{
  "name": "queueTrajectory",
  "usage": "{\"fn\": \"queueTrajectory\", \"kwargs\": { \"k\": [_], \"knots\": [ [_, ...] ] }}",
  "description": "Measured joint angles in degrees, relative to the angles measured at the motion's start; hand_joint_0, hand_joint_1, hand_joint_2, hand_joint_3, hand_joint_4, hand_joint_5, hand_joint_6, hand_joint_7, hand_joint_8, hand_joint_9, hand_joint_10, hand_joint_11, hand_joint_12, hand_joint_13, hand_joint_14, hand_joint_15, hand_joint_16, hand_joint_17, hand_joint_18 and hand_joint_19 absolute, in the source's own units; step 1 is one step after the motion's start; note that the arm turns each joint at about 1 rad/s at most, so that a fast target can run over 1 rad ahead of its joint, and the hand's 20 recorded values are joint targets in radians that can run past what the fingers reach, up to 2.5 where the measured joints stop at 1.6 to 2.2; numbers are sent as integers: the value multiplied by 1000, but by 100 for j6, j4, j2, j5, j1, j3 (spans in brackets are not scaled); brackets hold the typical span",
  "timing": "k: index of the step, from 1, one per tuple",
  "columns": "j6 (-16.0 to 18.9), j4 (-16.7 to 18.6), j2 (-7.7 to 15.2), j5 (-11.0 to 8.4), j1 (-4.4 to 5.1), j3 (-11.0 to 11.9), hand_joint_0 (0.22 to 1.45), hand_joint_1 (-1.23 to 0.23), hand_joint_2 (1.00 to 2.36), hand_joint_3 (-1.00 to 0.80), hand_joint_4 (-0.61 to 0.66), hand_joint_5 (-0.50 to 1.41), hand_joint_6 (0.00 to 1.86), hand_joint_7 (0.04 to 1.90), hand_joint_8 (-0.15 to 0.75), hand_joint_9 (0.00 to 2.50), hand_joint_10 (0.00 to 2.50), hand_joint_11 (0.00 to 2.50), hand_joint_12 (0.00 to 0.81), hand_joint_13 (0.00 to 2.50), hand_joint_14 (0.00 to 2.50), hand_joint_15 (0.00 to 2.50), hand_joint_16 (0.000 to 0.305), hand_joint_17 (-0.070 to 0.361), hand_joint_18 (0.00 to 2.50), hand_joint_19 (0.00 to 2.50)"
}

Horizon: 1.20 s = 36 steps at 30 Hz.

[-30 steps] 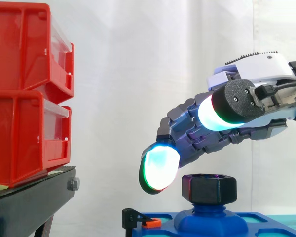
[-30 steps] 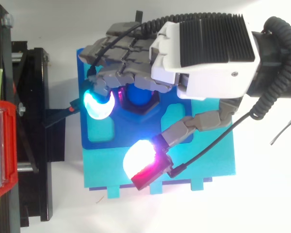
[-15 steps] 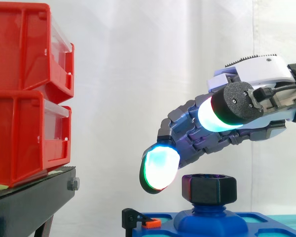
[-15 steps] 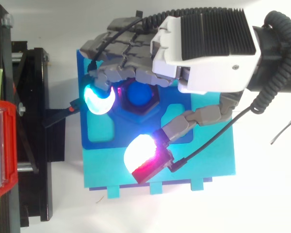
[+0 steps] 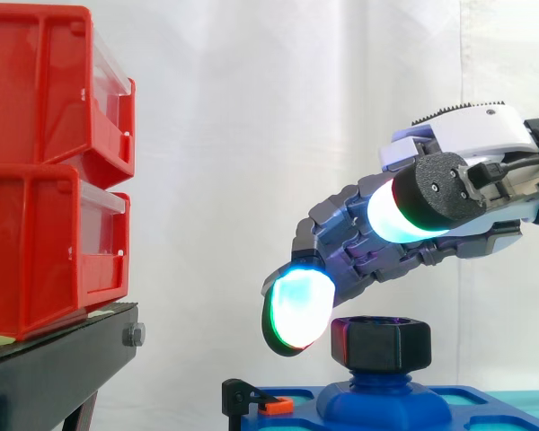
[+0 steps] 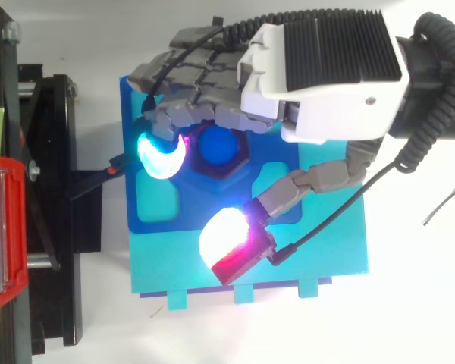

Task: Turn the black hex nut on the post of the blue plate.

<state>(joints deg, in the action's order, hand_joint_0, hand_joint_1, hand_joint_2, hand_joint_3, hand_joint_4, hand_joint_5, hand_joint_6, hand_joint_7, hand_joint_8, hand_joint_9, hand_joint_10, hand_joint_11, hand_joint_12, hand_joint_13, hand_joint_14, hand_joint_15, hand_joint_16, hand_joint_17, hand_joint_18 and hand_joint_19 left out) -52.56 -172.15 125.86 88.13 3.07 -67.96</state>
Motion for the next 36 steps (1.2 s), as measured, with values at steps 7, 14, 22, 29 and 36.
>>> {"fn": "queueTrajectory", "kwargs": {
  "k": [7,14,22,29,36],
  "knots": [
    [-3,-15,0,112,-47,1,464,-455,1000,-500,450,-239,504,881,427,226,0,0,519,252,4,311,63,142,35,224],
    [-8,-34,0,205,-101,1,464,-454,1000,-500,451,-240,504,880,428,232,0,0,518,256,5,315,63,142,41,224],
    [-16,-97,0,353,-198,1,465,-455,1000,-500,453,-241,504,868,433,243,1,0,522,265,4,318,63,142,52,221],
    [-12,-123,-2,537,-295,2,465,-453,1000,-500,451,-242,504,864,432,246,0,0,522,265,5,322,63,142,54,228],
    [-9,-115,-2,716,-403,2,465,-452,1000,-500,452,-242,504,864,433,244,1,0,522,265,4,327,63,142,57,227]
  ]
}}
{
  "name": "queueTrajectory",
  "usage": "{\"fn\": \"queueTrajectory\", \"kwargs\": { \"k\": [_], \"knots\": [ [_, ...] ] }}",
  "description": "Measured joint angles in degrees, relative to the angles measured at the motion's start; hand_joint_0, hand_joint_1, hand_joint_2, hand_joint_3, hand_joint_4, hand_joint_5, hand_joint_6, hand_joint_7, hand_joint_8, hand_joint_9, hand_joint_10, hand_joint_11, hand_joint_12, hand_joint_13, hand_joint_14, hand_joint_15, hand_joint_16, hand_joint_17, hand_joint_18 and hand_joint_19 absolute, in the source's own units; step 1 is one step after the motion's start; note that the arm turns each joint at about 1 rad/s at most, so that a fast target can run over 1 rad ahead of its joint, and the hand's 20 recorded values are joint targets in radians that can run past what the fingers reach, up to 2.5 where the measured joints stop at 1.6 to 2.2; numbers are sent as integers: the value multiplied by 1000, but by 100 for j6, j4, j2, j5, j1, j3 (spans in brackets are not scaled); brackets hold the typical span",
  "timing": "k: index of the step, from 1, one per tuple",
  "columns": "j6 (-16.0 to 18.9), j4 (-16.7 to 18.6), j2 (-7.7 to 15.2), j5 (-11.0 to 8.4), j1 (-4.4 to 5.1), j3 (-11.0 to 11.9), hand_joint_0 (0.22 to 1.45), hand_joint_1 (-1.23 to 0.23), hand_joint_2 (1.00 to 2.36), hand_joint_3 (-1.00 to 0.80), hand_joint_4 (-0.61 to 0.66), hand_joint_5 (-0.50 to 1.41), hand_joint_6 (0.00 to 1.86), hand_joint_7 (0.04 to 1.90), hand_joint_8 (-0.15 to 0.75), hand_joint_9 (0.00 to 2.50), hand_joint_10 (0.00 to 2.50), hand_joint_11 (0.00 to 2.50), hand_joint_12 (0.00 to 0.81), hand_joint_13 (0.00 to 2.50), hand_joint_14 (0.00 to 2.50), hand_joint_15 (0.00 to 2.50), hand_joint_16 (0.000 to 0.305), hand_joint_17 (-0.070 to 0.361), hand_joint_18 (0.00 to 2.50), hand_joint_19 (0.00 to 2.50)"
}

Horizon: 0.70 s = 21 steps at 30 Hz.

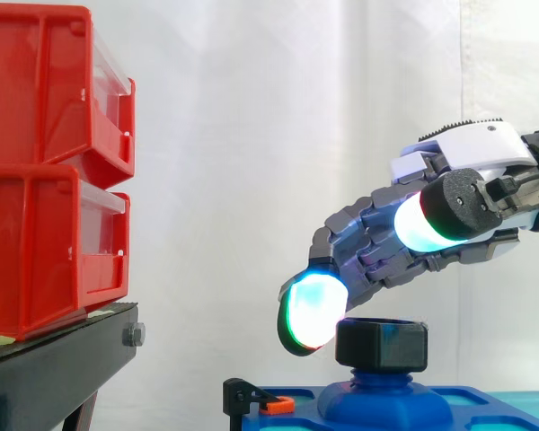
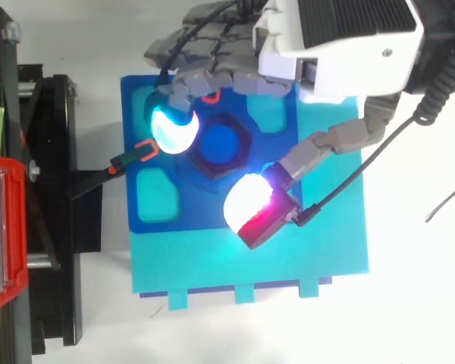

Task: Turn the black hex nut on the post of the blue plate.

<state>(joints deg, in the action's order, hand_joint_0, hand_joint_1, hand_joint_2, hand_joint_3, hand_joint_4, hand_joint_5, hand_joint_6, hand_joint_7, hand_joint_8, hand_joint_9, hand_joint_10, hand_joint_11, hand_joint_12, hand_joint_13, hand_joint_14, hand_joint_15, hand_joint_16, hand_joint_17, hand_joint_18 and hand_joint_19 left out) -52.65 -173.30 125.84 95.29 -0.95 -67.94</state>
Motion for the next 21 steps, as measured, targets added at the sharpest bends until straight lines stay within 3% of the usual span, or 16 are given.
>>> {"fn": "queueTrajectory", "kwargs": {
  "k": [21],
  "knots": [
    [-8,10,-2,301,-200,0,466,-455,1000,-500,448,-243,504,862,434,244,0,0,522,269,5,327,63,141,62,225]
  ]
}}
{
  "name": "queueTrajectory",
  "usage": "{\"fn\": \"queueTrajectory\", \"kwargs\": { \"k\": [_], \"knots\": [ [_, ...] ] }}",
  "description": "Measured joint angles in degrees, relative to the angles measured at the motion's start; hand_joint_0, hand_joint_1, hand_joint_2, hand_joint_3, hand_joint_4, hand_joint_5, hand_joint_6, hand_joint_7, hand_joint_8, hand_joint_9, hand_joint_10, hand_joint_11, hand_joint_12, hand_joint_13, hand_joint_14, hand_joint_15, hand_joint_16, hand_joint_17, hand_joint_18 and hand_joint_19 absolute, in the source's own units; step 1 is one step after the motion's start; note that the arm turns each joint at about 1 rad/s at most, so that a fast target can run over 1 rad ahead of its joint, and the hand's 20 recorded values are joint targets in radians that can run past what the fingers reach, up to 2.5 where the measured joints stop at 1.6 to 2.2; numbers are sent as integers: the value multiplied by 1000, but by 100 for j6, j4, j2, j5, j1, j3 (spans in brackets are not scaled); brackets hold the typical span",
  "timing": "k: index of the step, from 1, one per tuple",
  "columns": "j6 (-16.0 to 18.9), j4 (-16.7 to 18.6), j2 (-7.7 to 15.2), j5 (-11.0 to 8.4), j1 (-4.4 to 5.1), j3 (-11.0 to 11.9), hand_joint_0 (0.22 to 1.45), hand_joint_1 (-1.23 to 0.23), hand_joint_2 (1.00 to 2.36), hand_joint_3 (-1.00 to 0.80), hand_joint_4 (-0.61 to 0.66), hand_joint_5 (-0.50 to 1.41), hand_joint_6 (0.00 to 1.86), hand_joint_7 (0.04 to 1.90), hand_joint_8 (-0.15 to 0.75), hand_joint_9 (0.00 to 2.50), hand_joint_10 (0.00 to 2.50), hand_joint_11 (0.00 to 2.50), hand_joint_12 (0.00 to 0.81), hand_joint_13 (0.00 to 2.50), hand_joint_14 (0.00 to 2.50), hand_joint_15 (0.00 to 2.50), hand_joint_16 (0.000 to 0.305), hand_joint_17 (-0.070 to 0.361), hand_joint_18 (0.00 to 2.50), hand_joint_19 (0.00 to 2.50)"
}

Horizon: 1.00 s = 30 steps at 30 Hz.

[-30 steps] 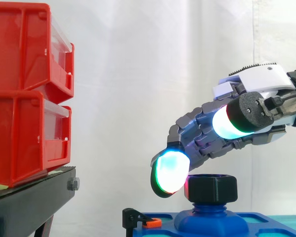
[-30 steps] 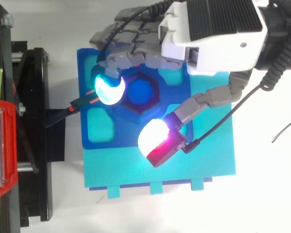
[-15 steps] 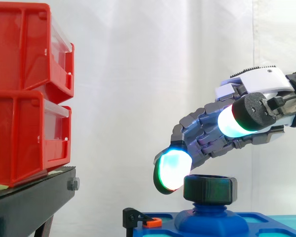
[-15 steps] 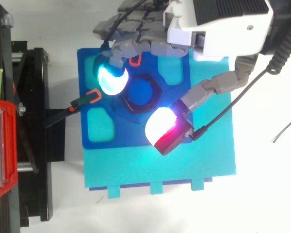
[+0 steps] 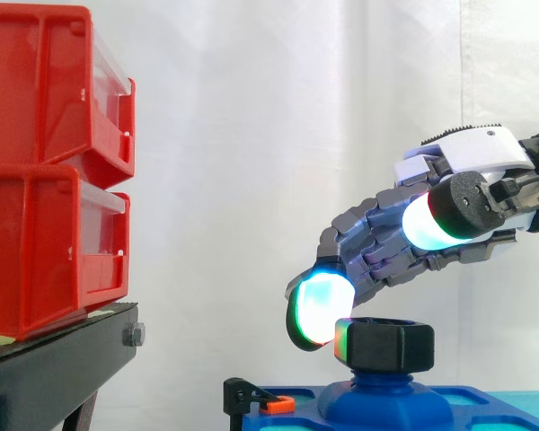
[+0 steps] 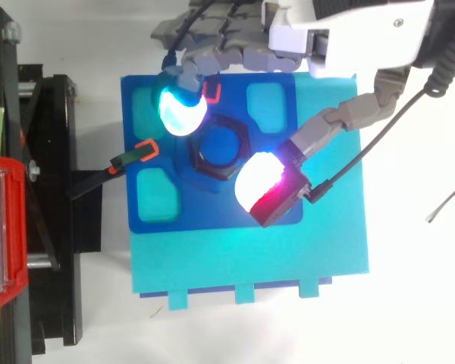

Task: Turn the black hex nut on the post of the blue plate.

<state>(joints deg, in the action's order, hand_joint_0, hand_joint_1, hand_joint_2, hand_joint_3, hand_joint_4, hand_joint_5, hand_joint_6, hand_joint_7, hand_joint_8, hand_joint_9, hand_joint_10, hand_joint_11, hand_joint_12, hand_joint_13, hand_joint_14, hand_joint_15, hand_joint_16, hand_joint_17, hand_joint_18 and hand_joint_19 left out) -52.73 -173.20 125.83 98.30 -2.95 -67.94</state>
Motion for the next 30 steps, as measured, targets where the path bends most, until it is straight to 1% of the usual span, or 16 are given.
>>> {"fn": "queueTrajectory", "kwargs": {
  "k": [8,18,24,30],
  "knots": [
    [2,-5,-3,40,-24,0,466,-454,1000,-500,451,-243,504,866,432,245,0,0,523,270,4,323,63,141,60,219],
    [17,-60,-7,190,-68,16,466,-455,1000,-500,453,-244,504,860,434,247,0,0,523,273,4,330,63,141,63,219],
    [-18,-319,-13,288,-73,167,467,-457,1000,-500,452,-244,504,865,434,247,0,0,523,274,4,330,62,140,62,226],
    [-163,-755,-14,318,-74,332,468,-457,1000,-500,449,-244,504,865,434,248,0,0,522,273,6,329,62,140,68,219]
  ]
}}
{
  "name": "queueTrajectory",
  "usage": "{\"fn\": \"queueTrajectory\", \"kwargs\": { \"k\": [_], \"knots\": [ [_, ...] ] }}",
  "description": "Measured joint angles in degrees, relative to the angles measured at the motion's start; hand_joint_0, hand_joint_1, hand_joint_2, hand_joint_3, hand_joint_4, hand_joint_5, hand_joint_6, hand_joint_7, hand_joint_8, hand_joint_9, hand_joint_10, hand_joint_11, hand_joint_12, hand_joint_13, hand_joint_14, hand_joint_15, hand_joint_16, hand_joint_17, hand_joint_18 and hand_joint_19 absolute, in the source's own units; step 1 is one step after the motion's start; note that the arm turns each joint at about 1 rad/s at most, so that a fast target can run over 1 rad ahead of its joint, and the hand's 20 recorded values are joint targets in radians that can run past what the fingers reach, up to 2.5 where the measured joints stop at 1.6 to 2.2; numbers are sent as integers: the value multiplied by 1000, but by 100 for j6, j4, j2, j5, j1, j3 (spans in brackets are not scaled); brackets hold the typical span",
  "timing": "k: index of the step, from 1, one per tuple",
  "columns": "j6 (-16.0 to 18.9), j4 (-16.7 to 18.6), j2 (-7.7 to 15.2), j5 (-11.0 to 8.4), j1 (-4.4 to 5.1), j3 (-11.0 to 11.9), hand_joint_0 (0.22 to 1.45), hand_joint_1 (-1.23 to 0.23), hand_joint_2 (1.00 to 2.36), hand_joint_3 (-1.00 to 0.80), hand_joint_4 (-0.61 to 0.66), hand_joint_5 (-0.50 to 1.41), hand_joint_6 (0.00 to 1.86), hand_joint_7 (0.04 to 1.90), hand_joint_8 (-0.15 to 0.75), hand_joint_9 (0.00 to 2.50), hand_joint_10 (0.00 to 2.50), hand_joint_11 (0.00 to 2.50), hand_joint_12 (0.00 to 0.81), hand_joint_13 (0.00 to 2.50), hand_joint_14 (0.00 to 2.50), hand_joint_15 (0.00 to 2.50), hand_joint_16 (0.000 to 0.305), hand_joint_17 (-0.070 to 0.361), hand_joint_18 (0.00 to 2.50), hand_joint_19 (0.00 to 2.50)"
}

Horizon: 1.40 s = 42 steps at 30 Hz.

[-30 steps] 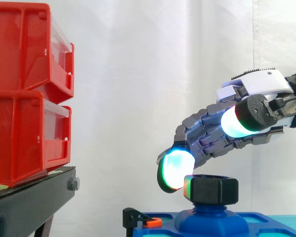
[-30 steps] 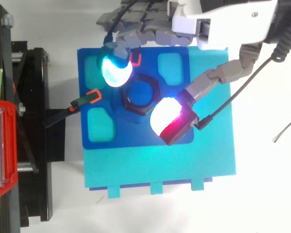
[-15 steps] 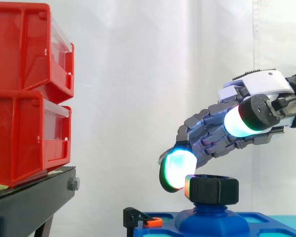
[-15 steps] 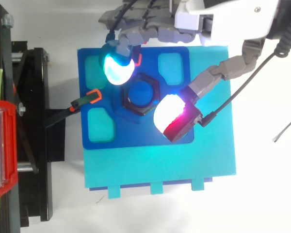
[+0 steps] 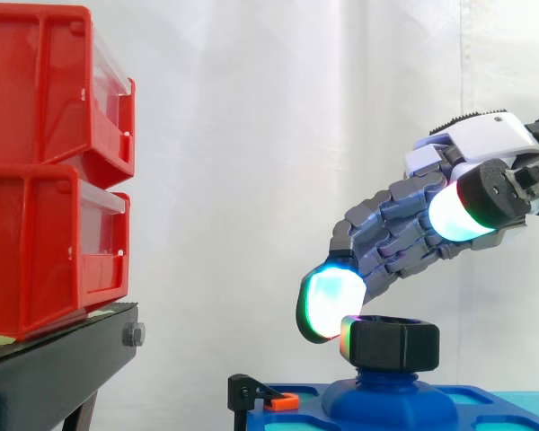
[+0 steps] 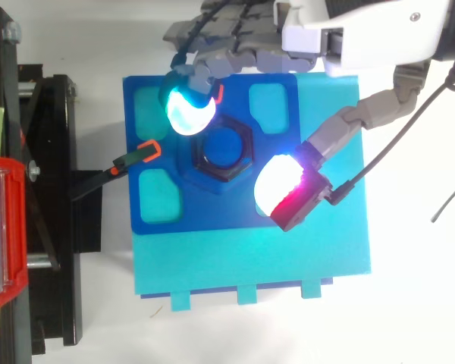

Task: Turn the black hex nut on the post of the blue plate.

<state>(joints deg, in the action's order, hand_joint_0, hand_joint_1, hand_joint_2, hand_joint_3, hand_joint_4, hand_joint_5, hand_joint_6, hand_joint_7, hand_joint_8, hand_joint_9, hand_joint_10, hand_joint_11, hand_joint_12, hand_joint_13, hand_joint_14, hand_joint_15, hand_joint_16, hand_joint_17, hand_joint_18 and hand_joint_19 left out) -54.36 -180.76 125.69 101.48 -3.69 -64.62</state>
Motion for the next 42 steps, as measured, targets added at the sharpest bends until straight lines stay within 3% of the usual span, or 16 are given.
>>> {"fn": "queueTrajectory", "kwargs": {
  "k": [7,16,36,42],
  "knots": [
    [-217,-384,-5,1,16,85,467,-457,1000,-500,451,-244,504,864,436,249,0,0,523,277,4,336,63,141,77,226],
    [-284,-472,-91,-2,2,91,469,-458,1000,-500,451,-244,504,863,436,250,0,0,527,289,4,342,63,142,87,235],
    [-463,-1008,-286,-37,25,93,471,-459,1000,-500,449,-245,504,867,437,250,0,0,525,292,5,345,63,142,92,234],
    [-468,-1059,-471,-149,66,91,471,-460,1000,-500,445,-244,504,867,435,250,0,0,524,293,3,341,63,142,92,242]
  ]
}}
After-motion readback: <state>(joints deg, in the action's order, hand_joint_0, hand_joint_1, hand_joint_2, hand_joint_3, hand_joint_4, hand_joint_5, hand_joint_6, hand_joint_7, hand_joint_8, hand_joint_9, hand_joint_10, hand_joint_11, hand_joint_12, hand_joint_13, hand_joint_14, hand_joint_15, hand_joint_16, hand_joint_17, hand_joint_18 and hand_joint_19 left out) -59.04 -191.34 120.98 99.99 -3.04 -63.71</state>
